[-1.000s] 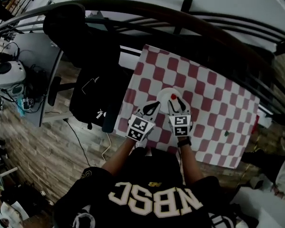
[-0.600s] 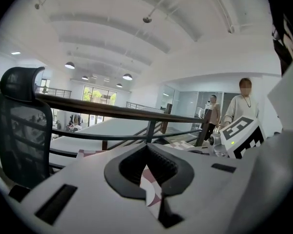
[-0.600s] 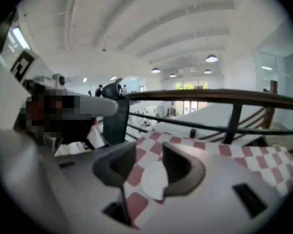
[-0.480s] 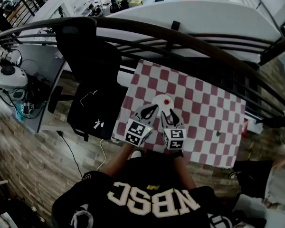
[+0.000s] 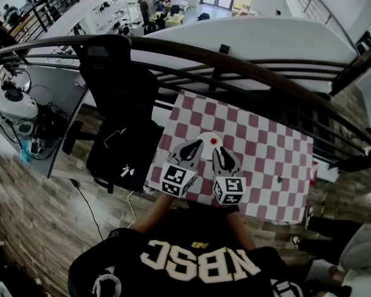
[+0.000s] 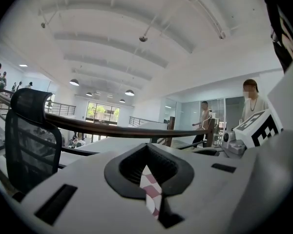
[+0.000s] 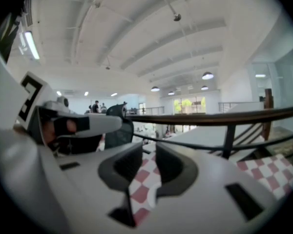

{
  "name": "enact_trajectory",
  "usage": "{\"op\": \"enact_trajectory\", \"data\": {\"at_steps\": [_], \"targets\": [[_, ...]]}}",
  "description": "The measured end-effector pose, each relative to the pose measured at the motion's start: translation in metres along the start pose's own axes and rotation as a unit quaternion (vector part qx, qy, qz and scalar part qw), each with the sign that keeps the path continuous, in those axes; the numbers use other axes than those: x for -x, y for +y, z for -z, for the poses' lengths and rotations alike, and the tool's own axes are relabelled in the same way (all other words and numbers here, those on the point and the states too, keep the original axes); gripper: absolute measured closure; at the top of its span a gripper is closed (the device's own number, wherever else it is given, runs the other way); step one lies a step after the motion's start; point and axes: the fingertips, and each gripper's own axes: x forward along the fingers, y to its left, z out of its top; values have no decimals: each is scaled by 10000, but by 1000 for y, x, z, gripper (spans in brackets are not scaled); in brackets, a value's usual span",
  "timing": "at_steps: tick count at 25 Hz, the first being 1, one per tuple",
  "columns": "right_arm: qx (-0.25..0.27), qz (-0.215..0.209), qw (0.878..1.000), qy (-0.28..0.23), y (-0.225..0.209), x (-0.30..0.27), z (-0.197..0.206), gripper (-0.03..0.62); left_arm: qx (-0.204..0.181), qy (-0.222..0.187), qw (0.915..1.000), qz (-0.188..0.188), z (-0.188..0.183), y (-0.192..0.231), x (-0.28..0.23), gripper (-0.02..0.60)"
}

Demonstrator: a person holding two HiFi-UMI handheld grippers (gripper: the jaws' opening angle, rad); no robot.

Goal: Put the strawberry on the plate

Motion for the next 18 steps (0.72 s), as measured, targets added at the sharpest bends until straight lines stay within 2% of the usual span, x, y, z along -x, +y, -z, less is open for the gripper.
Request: {"op": "enact_trajectory", "data": {"at_steps": [3,6,9,13,18], "targets": [[160,223,9994,-209,-4,9,-15,542,-54,-89,9999,86,-7,-6,-2,568],[138,317,9988,-334,-7,13,-23,563,-109,-98,9998,138,-8,-10,-3,568],[127,424,9982,-405,-12,15,-26,572,-142,-207,9996,85,-11,-11,-3,568],[233,452,9977,-454,-18,17,-29,576,-175,-511,9984,-167,-23,-4,-3,568],[209,623,9966,-497,-33,20,-33,576,-170,-395,9990,-73,-22,-6,-16,568]]}}
